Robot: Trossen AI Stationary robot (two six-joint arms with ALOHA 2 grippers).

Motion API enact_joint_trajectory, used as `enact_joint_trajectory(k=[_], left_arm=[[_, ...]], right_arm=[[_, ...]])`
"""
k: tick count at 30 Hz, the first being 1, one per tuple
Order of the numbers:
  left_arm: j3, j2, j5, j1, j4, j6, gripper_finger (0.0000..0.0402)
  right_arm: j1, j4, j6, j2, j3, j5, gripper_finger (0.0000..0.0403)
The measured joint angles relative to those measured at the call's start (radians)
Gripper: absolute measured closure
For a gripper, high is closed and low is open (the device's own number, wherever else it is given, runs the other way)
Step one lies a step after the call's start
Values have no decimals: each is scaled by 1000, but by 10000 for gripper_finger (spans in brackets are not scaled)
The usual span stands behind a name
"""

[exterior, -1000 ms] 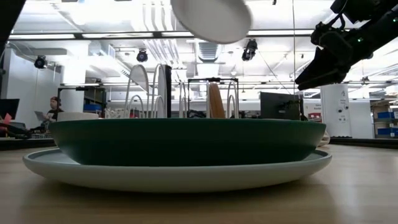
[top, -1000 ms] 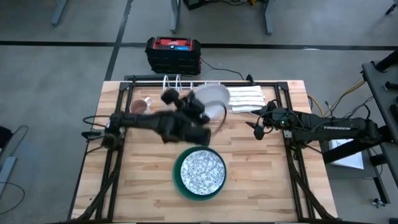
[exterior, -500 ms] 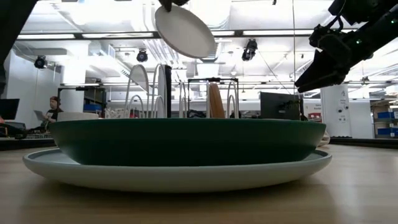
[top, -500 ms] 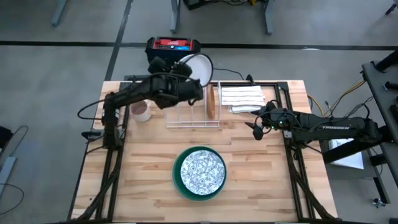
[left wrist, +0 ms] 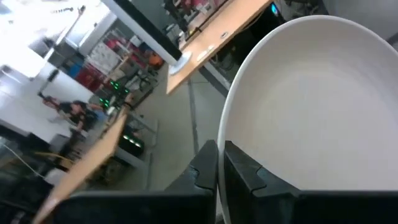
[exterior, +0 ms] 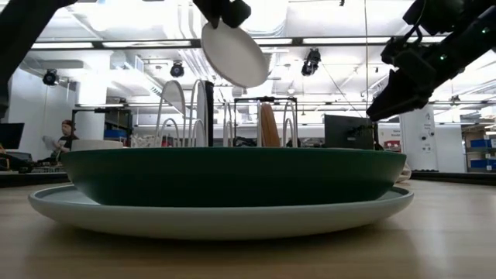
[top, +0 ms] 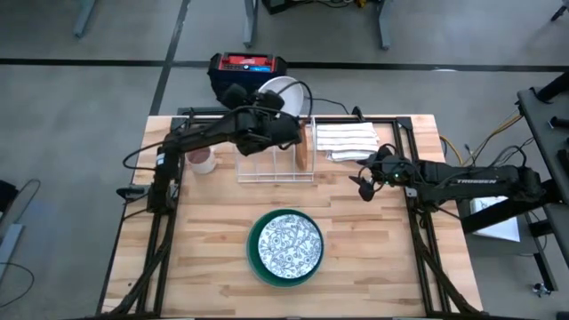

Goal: Sort dishes
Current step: Put the white plate into the dishwasher rack

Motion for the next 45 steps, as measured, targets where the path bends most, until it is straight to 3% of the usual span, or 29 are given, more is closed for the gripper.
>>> enact_joint_trajectory(k=[8, 23, 29, 35, 38, 43, 45], left_arm=[[-1, 58, -74, -2, 0, 61, 401], [-1, 75, -101, -18, 0, 65, 401], [12, 36, -70, -124, 9, 160, 401], [12, 1, 33, -276, 1, 189, 401], [12, -1, 39, -352, 1, 177, 401], [3, 9, 43, -438, 1, 103, 401], [3, 25, 38, -462, 1, 101, 401]], right_arm=[[0, 1, -5, 18, 0, 0, 107], [0, 2, -17, 18, 0, 0, 106], [-1, 6, -42, 17, 0, 23, 107], [-2, 40, -50, 11, 0, 22, 101], [0, 110, -57, -11, 0, -76, 106], [17, 354, -107, -68, -12, -498, 114], [33, 483, -91, -88, -30, -575, 114]])
